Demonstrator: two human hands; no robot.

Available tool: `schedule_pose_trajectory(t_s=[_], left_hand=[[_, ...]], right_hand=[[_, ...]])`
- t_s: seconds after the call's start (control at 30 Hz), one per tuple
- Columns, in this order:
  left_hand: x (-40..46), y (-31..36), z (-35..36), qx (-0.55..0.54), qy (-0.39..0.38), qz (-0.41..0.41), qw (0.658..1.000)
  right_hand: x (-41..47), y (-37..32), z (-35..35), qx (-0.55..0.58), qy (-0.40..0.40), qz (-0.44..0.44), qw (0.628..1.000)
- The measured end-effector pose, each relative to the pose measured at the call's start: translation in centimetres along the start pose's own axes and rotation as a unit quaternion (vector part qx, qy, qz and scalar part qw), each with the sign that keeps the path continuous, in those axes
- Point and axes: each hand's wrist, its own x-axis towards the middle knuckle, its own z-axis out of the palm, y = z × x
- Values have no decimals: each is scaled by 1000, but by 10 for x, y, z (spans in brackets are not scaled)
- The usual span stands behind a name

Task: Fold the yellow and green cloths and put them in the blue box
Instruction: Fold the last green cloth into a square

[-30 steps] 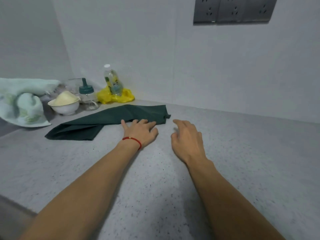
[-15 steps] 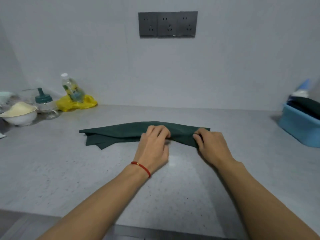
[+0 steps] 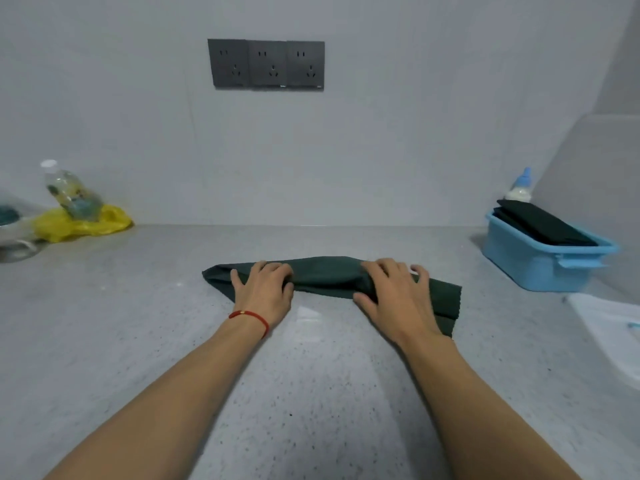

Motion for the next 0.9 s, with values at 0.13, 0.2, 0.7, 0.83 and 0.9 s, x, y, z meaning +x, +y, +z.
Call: schedule_pose_trajectory(t_s=[0.13,0.2,0.7,0.83,0.9], left_hand=[[-5,5,0,-17,73,50,996],[-4,7,-4,-6,130,73,989],[26,-2,24,41,-46,-35,998],[26,-1,22,46,-78,-11,996],[21,0,20,27,-102,0,994]], right_hand=[[13,16,1,53,8,26,998],[14,25,-4,118,-13,6,993],[28,-9,14,26,-215,-54,975],[32,-5,12,-22,-167,-102,980],[28,-6,11,-40,-151,-124,980]])
